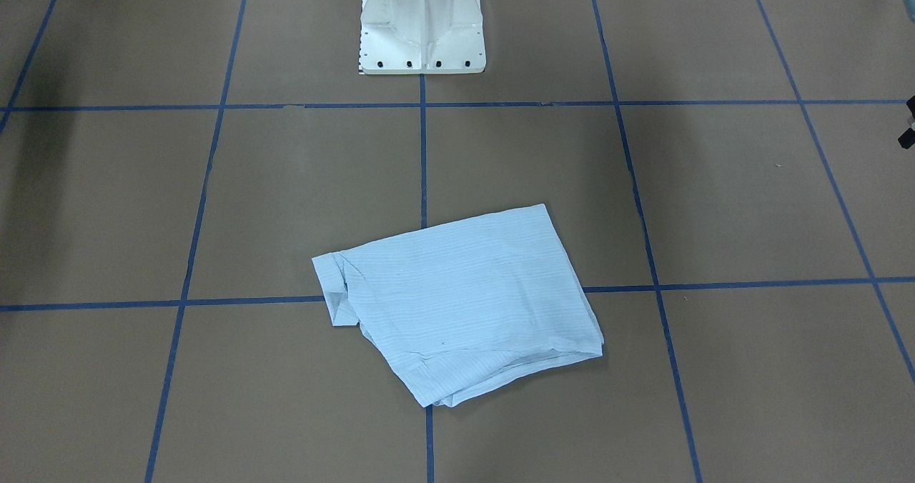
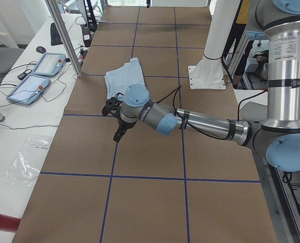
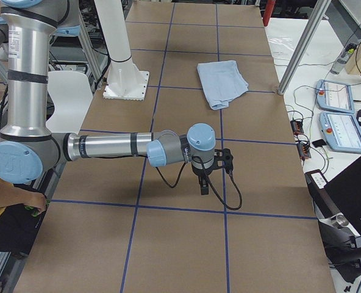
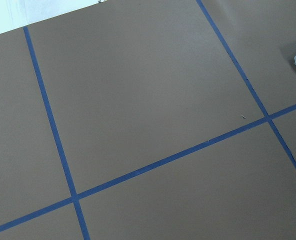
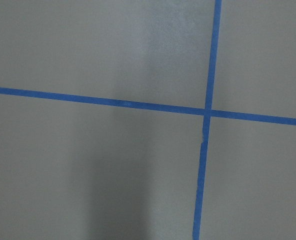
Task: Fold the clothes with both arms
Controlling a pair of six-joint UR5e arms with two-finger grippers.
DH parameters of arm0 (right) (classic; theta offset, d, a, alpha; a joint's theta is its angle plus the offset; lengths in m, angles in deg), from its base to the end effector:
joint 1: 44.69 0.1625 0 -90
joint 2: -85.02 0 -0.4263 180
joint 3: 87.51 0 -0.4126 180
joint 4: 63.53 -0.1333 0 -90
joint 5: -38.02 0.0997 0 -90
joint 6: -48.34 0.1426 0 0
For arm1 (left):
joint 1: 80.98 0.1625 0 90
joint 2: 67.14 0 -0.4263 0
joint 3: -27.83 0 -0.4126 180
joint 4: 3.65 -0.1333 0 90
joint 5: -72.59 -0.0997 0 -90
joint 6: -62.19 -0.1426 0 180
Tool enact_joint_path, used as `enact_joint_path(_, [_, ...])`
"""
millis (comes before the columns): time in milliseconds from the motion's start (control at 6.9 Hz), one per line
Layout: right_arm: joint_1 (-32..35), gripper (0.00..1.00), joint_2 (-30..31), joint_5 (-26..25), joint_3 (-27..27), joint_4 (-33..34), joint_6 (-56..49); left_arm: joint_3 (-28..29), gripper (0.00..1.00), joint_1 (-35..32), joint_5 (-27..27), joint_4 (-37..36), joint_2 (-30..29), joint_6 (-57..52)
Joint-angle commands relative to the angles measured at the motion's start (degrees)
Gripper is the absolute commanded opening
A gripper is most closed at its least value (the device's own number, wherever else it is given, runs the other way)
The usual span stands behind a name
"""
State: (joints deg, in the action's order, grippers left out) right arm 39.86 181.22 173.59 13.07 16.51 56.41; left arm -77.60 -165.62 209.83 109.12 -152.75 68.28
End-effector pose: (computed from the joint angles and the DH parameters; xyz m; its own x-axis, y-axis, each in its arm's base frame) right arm -0.0149 -0.4875 0.6268 0.6863 -0.1048 0.7198 -0.0044 0.9890 0.1481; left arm 0.0191 -0.5095 0.5335 0.6424 0.3798 -0.6656 -0.0095 0.8725 0.4886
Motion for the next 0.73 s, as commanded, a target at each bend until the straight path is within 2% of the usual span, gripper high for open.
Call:
enact_joint_path(0, [0.0,1.0,-0.05,1.28,0.05,-0.06,-0.07,-0.47,1.0,0.0,0.05,0.0,0.0,0.06])
enact_joint_path(580, [0.0,1.0,-0.05,1.63,-0.03,-1.72,0.19,-0.39,1.0,0.0,-0.04,0.0,0.0,0.06])
